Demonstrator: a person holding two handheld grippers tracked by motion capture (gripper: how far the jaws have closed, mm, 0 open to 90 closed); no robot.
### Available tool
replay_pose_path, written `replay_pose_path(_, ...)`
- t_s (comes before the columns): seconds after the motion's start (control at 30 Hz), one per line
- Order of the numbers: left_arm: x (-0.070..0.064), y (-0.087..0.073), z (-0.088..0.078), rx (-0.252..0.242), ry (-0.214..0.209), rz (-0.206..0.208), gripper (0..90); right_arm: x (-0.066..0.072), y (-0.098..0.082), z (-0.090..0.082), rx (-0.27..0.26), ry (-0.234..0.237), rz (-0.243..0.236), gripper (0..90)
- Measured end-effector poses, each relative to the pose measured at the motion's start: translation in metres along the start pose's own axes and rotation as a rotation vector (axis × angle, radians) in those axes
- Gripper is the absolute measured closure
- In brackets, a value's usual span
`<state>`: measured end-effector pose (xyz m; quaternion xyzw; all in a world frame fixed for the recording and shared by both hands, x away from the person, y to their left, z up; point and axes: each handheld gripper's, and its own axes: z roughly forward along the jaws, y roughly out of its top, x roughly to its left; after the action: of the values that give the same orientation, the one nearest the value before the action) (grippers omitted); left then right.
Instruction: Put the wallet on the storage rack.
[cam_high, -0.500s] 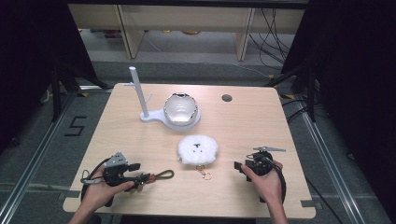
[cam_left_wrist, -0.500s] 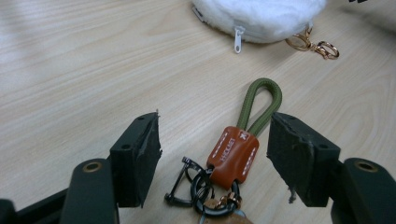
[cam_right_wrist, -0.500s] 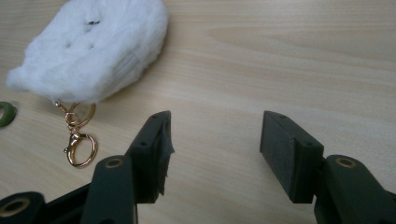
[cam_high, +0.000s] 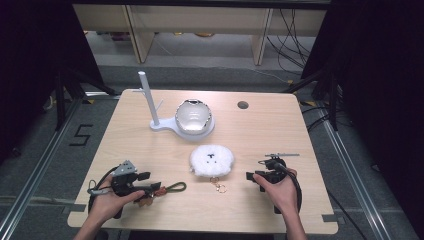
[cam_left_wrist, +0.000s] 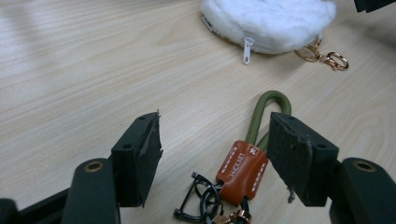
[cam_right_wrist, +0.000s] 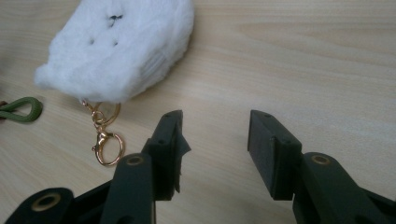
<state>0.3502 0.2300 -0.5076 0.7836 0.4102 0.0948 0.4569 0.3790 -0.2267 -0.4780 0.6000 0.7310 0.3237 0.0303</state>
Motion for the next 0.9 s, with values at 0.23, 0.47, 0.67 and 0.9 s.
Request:
replay_pose_path(0.23, 0.001, -0.001, -0.001, 0.007, 0.022, -0.006, 34.7, 0.003, 0.013, 0.007, 0.041, 0.004, -0.069, 58.3)
replay_pose_path(0.47, 0.002, 0.001, -0.001, 0.016, 0.017, -0.008, 34.6, 0.015, 0.037, 0.013, 0.092, -0.001, -0.059, 59.3)
replay_pose_path(0.67, 0.002, 0.001, -0.002, 0.017, 0.023, -0.010, 34.6, 0.026, 0.059, 0.023, 0.135, -0.011, -0.039, 59.2)
replay_pose_path(0.9, 0.002, 0.000, -0.002, 0.018, 0.021, -0.011, 34.6, 0.035, 0.084, 0.034, 0.161, -0.014, -0.033, 58.3)
